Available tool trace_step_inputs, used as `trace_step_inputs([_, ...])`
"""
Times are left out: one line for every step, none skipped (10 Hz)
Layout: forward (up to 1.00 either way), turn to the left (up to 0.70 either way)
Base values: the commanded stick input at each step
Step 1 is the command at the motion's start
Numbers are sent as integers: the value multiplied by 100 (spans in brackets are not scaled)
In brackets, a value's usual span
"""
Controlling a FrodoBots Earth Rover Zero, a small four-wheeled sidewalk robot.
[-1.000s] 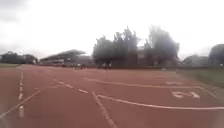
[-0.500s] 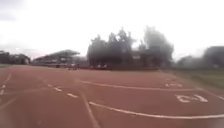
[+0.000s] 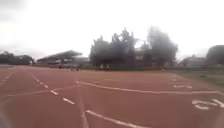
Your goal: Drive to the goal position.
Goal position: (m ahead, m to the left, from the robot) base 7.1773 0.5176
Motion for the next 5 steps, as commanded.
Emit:
trace_step_inputs([70,0])
trace_step_inputs([70,0])
trace_step_inputs([70,0])
trace_step_inputs([70,0])
trace_step_inputs([70,0])
